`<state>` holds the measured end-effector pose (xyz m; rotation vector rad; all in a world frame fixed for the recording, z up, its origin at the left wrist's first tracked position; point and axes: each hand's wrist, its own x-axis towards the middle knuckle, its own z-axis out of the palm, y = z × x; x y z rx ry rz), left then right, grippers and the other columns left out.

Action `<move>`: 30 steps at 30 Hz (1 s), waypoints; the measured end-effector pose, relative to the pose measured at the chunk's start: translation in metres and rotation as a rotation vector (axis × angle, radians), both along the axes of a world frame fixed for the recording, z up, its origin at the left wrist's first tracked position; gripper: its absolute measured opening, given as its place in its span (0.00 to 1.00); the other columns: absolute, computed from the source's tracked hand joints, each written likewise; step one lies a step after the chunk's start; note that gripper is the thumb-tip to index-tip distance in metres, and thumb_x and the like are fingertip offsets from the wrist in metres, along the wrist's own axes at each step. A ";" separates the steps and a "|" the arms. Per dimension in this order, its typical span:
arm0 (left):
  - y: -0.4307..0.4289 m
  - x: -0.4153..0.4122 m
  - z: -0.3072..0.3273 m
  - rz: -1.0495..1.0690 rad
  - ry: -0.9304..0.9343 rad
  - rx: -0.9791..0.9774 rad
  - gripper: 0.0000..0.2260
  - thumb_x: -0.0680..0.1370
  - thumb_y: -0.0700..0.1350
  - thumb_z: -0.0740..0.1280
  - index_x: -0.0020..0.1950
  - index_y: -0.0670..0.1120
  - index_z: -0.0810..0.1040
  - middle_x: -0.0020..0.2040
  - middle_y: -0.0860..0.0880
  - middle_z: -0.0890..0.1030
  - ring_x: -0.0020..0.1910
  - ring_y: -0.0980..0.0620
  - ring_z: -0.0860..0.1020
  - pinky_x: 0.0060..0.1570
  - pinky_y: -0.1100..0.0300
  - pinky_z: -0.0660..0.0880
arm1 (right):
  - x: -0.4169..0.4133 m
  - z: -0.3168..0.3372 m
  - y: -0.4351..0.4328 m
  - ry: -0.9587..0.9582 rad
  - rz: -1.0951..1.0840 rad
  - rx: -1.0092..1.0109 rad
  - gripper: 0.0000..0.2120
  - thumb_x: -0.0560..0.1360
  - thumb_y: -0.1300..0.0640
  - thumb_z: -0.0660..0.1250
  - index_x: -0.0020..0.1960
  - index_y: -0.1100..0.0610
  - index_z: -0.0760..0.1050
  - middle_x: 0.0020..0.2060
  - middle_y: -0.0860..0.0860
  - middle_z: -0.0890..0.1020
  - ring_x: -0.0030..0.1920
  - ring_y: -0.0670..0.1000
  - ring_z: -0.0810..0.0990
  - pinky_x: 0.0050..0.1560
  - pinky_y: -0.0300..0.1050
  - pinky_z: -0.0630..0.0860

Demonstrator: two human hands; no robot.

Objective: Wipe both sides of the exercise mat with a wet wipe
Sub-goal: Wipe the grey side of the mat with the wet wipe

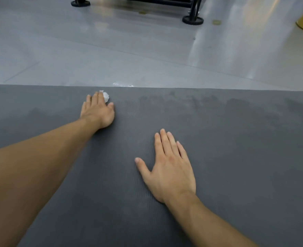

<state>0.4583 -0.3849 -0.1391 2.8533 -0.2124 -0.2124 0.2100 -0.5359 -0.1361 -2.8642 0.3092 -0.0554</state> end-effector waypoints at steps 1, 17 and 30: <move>-0.022 0.002 0.001 -0.039 0.001 0.002 0.30 0.86 0.55 0.50 0.84 0.43 0.46 0.84 0.46 0.48 0.83 0.43 0.45 0.80 0.48 0.45 | 0.000 0.000 0.001 0.001 0.000 0.008 0.43 0.78 0.28 0.42 0.83 0.54 0.41 0.82 0.49 0.41 0.81 0.47 0.37 0.81 0.51 0.42; 0.024 -0.019 0.018 -0.535 -0.132 0.205 0.29 0.86 0.57 0.49 0.82 0.43 0.55 0.84 0.45 0.53 0.82 0.49 0.51 0.81 0.56 0.45 | -0.001 0.001 0.000 0.029 0.006 -0.032 0.43 0.78 0.27 0.39 0.83 0.53 0.41 0.82 0.48 0.42 0.81 0.46 0.36 0.81 0.49 0.41; 0.153 -0.018 0.007 0.169 0.009 0.130 0.31 0.82 0.66 0.49 0.82 0.53 0.55 0.83 0.39 0.46 0.82 0.40 0.48 0.80 0.48 0.45 | -0.001 0.003 0.002 0.020 -0.007 -0.044 0.44 0.77 0.26 0.37 0.83 0.52 0.41 0.82 0.48 0.43 0.81 0.46 0.38 0.81 0.48 0.42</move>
